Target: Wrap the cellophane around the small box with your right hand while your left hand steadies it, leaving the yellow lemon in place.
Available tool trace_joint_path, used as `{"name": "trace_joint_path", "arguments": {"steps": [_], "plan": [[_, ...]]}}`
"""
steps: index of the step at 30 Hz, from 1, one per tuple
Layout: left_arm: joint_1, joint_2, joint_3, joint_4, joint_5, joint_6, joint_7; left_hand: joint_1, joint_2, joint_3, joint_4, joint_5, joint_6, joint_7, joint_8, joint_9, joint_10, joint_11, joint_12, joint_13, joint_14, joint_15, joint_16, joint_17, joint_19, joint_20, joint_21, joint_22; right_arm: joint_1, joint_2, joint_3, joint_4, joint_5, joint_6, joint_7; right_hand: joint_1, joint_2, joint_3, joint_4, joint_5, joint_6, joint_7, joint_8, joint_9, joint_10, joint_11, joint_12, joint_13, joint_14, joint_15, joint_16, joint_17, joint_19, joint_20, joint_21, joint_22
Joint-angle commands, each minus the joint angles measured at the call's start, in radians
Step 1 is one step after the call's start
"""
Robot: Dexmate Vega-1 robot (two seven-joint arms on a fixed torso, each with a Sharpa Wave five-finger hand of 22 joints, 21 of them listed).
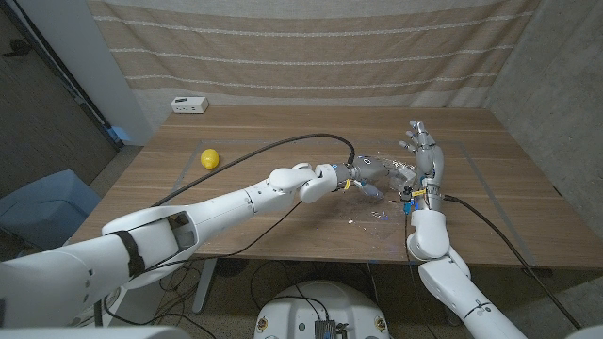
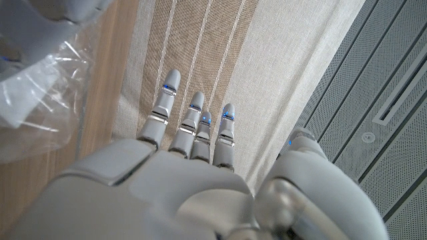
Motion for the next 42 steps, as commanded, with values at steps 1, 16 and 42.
{"name": "trace_joint_path", "arguments": {"steps": [1,16,42], "plan": [[0.021,0.007,0.046,-0.022,0.128,0.070,-0.071,-0.048,0.009,-0.023,0.003,0.000,-0.094,-0.004,0.003,0.003,-0.134,-0.002,0.001,-0.003,-0.115,0.021,-0.005,0.000,-0.061,0.008,-0.056,0.002,0.000,-0.010,0.000,-0.005,0.004,0.008,0.015,0.000,0.006,0.002,-0.008,-0.004,0.005,-0.001,0.005,0.001,0.011,0.001,0.008,0.002,0.010,0.002,0.004,0.005,-0.005,0.001,-0.004,0.004],[0.042,0.027,0.023,-0.047,0.115,0.070,-0.075,-0.080,0.000,-0.040,0.004,-0.002,-0.127,-0.003,0.008,0.003,-0.167,-0.004,0.012,-0.004,-0.140,0.020,0.005,0.000,-0.086,-0.008,-0.089,0.002,-0.003,-0.058,0.029,-0.087,-0.134,-0.054,-0.021,-0.009,0.004,0.001,-0.012,-0.009,-0.009,-0.017,-0.001,0.000,0.008,-0.005,0.004,0.001,-0.030,0.002,-0.015,0.002,-0.054,-0.020,-0.031,0.003],[0.104,0.041,-0.073,-0.099,-0.010,0.131,-0.074,-0.101,-0.008,-0.051,0.004,-0.003,-0.128,-0.003,0.011,0.003,-0.172,-0.001,0.016,-0.005,-0.141,0.026,0.006,0.000,-0.084,-0.016,-0.102,0.002,0.032,-0.153,0.053,-0.094,0.093,-0.037,0.185,-0.034,0.000,-0.004,-0.017,-0.020,-0.057,-0.043,-0.014,-0.005,-0.024,-0.025,-0.010,-0.006,-0.131,0.018,-0.065,-0.019,-0.117,0.012,-0.082,-0.004]]}}
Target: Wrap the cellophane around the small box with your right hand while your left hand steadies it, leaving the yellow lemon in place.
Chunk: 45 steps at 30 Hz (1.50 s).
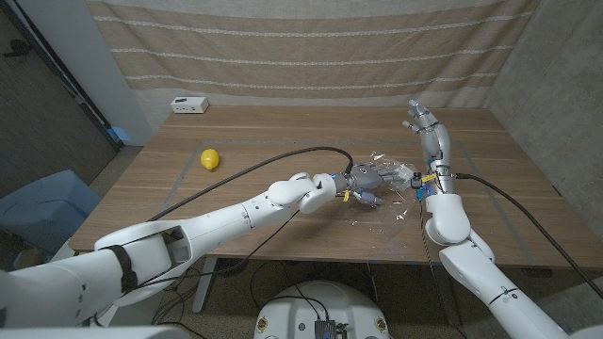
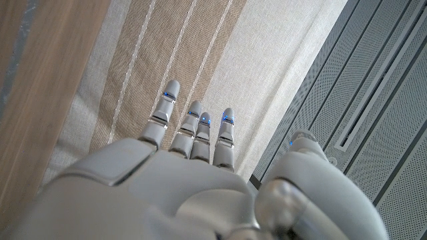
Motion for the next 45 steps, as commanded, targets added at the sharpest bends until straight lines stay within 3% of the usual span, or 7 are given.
{"name": "trace_joint_path", "arguments": {"steps": [1,12,21,29,45], "plan": [[0.029,0.008,-0.047,-0.033,-0.058,0.035,0.018,0.003,-0.003,-0.002,0.006,-0.003,0.005,-0.002,0.001,0.002,-0.004,0.003,0.007,0.002,-0.002,0.000,0.006,0.001,0.001,0.000,-0.005,0.002,0.012,-0.016,0.009,0.007,0.067,0.019,0.052,-0.011,0.000,-0.001,-0.005,-0.005,-0.005,-0.001,-0.002,0.002,-0.001,0.001,-0.001,-0.001,-0.003,0.002,-0.002,-0.002,-0.007,0.006,-0.006,0.003],[0.087,0.018,-0.163,-0.100,-0.253,0.052,0.040,-0.009,-0.006,-0.008,0.005,-0.002,0.022,-0.001,0.008,0.003,0.013,0.005,0.014,0.002,0.013,0.012,0.010,0.001,0.011,0.005,-0.011,0.003,0.013,-0.015,0.013,0.009,0.063,0.018,0.049,-0.013,0.001,-0.001,-0.006,-0.006,-0.006,-0.002,-0.001,0.002,0.000,0.007,0.000,-0.003,-0.007,0.000,-0.005,-0.008,-0.017,0.006,-0.016,0.002],[0.152,0.033,-0.263,-0.145,-0.411,0.052,0.116,-0.070,-0.012,-0.032,0.029,-0.004,0.036,0.000,0.010,0.003,0.025,0.020,0.019,0.003,0.012,0.028,0.012,0.006,-0.020,0.018,-0.035,0.006,0.015,-0.011,0.008,0.014,0.063,0.005,0.046,-0.012,0.002,0.001,-0.008,-0.005,-0.007,-0.002,-0.001,0.001,0.000,0.005,0.000,-0.004,-0.007,0.001,-0.006,-0.011,-0.020,0.004,-0.021,0.002],[0.186,0.061,-0.323,-0.189,-0.527,0.053,0.118,-0.088,-0.016,-0.039,0.034,-0.003,0.046,0.001,0.012,0.003,0.039,0.028,0.023,0.003,0.014,0.037,0.012,0.006,-0.023,0.020,-0.041,0.007,0.016,-0.018,0.007,0.013,0.061,-0.009,0.043,-0.012,0.003,0.002,-0.010,-0.005,-0.009,-0.002,0.000,0.001,-0.001,0.003,0.000,-0.004,-0.007,0.001,-0.007,-0.014,-0.020,0.002,-0.024,0.002],[0.254,0.097,-0.470,-0.202,-0.823,0.015,0.141,-0.109,-0.019,-0.046,0.037,-0.001,0.044,0.006,0.007,0.003,0.033,0.037,0.019,0.004,0.003,0.053,0.008,0.006,-0.029,0.022,-0.050,0.009,0.044,-0.019,-0.007,0.029,0.063,-0.025,0.046,-0.013,0.003,0.003,-0.013,-0.005,-0.008,-0.001,0.002,0.000,0.003,0.010,0.002,-0.005,-0.007,0.003,-0.008,-0.021,-0.021,-0.003,-0.032,0.002]]}}
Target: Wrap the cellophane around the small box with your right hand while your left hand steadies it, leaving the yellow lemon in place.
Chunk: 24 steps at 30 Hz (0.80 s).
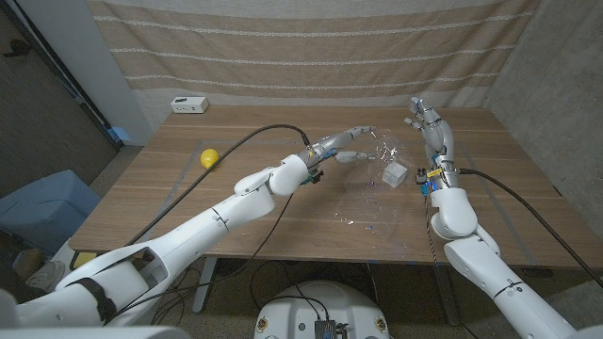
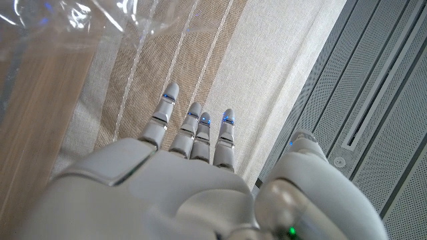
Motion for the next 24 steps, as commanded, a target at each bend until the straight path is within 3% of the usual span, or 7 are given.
{"name": "trace_joint_path", "arguments": {"steps": [1,15,16,24], "plan": [[0.060,0.029,-0.120,-0.019,-0.232,-0.028,0.030,-0.017,-0.001,-0.006,0.001,0.003,0.003,0.003,-0.004,0.000,-0.004,0.006,0.001,0.003,-0.003,0.011,0.004,0.003,-0.006,0.002,-0.007,0.006,0.024,-0.002,-0.013,0.014,0.003,-0.014,0.003,-0.006,-0.003,0.003,-0.005,-0.005,-0.002,0.005,0.002,0.000,0.002,0.010,0.001,-0.001,-0.004,0.002,0.000,0.001,0.002,-0.001,-0.002,0.002],[0.129,0.053,-0.244,-0.012,-0.472,-0.078,0.066,-0.053,0.000,-0.015,0.011,0.004,-0.013,0.010,-0.009,0.000,-0.012,0.018,-0.003,0.003,-0.012,0.027,0.004,0.004,-0.015,0.008,-0.021,0.007,0.054,-0.027,-0.020,0.022,0.026,-0.036,0.033,-0.016,-0.007,-0.001,-0.004,-0.006,-0.004,0.003,0.002,-0.001,0.012,0.014,0.005,-0.002,-0.002,-0.002,0.000,-0.004,0.003,-0.017,-0.008,0.002],[0.135,0.054,-0.252,-0.012,-0.483,-0.082,0.073,-0.054,0.000,-0.016,0.011,0.004,-0.013,0.010,-0.009,0.000,-0.011,0.018,-0.003,0.003,-0.013,0.027,0.004,0.004,-0.017,0.009,-0.022,0.008,0.054,-0.030,-0.019,0.020,0.023,-0.041,0.032,-0.018,-0.008,-0.002,-0.004,-0.006,-0.005,0.003,0.002,-0.001,0.019,0.023,0.007,-0.002,-0.002,-0.004,0.000,-0.005,0.006,-0.020,-0.009,0.002],[0.176,0.066,-0.306,-0.014,-0.568,-0.124,0.105,-0.072,-0.001,-0.021,0.017,0.004,-0.016,0.013,-0.009,0.000,-0.014,0.016,-0.004,0.003,-0.017,0.027,0.004,0.005,-0.028,0.009,-0.030,0.008,0.056,-0.047,-0.013,0.011,0.062,-0.062,0.051,-0.025,-0.010,-0.005,-0.003,-0.006,-0.006,0.002,0.002,-0.001,0.024,0.019,0.008,-0.003,0.002,-0.003,0.001,-0.008,0.013,-0.025,-0.011,0.002]]}}
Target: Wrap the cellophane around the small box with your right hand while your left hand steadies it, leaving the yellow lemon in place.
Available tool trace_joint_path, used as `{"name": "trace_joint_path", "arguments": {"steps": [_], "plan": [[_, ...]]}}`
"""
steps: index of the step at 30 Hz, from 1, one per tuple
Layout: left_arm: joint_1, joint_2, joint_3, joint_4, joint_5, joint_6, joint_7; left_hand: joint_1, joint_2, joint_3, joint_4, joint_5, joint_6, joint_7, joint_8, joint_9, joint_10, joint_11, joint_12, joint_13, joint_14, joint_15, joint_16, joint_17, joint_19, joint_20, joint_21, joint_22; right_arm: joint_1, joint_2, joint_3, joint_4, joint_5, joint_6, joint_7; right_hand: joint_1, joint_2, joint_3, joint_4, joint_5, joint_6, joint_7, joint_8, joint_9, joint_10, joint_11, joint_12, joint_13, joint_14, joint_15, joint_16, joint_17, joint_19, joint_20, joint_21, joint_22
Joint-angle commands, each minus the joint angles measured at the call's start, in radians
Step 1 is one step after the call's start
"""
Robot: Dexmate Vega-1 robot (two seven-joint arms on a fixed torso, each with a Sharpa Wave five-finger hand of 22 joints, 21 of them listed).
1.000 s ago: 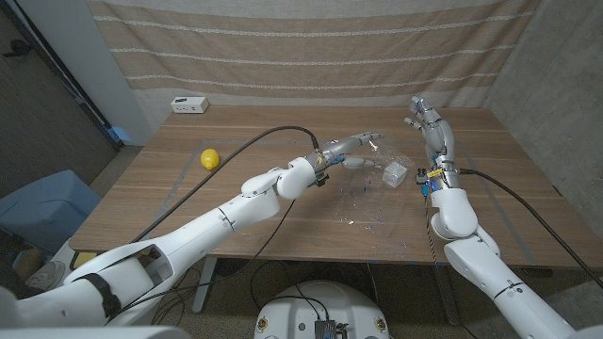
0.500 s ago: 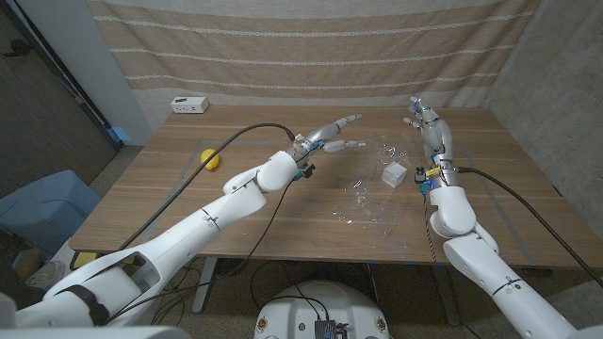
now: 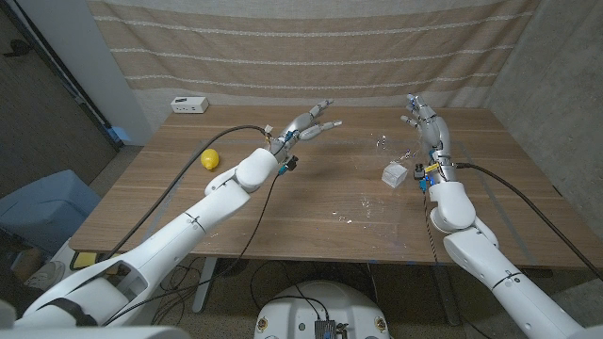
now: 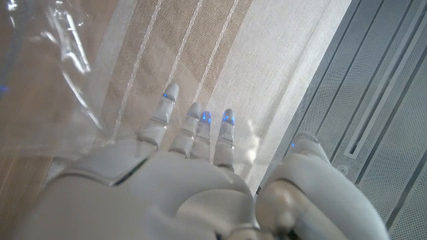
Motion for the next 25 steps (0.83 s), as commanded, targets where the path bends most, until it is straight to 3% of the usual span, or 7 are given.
{"name": "trace_joint_path", "arguments": {"steps": [1,13,18,25], "plan": [[0.062,0.020,-0.093,0.000,-0.160,-0.059,0.040,-0.013,0.002,-0.007,0.003,0.003,-0.004,0.001,-0.001,0.000,-0.001,0.003,-0.004,0.003,-0.006,0.005,0.004,0.004,-0.013,0.003,-0.008,0.004,0.010,-0.023,0.008,-0.009,0.046,-0.032,0.025,-0.009,-0.001,-0.005,-0.003,-0.006,-0.002,-0.001,0.002,0.004,0.008,0.002,0.008,0.002,0.002,-0.003,0.001,0.001,0.005,-0.003,-0.003,0.001],[0.111,0.038,-0.153,0.004,-0.279,-0.100,0.041,-0.053,0.007,-0.018,0.021,0.001,0.008,0.002,0.003,-0.001,0.011,0.005,0.001,0.003,-0.006,0.003,0.007,0.007,-0.023,0.002,-0.017,0.005,0.015,-0.030,0.038,0.010,0.110,-0.033,0.032,-0.032,-0.003,-0.013,0.005,-0.007,0.016,0.011,0.009,0.003,0.028,0.022,0.013,0.001,0.025,0.001,0.010,-0.005,0.037,-0.004,-0.002,0.002],[0.121,0.065,-0.167,0.015,-0.328,-0.100,0.000,-0.068,0.013,-0.019,0.029,0.001,0.017,0.001,0.006,-0.001,0.019,0.008,0.004,0.003,-0.002,0.000,0.010,0.008,-0.023,0.003,-0.020,0.006,-0.011,-0.046,0.054,-0.047,0.084,-0.091,-0.021,-0.040,0.000,-0.014,0.006,-0.006,0.013,0.023,0.007,0.003,0.035,0.030,0.013,0.001,0.045,0.005,0.016,-0.010,0.071,0.010,0.004,0.001],[0.104,0.062,-0.164,0.072,-0.380,-0.088,-0.037,-0.082,0.030,-0.016,0.038,0.004,0.008,0.009,0.000,-0.002,0.007,0.014,-0.002,0.003,-0.008,-0.002,0.008,0.008,-0.035,0.006,-0.028,0.007,-0.052,-0.029,0.055,-0.109,0.030,-0.092,-0.080,-0.039,0.002,-0.013,0.005,-0.005,0.012,0.026,0.007,0.003,0.038,0.026,0.013,0.001,0.050,0.003,0.017,-0.014,0.071,0.007,-0.001,0.001]]}}
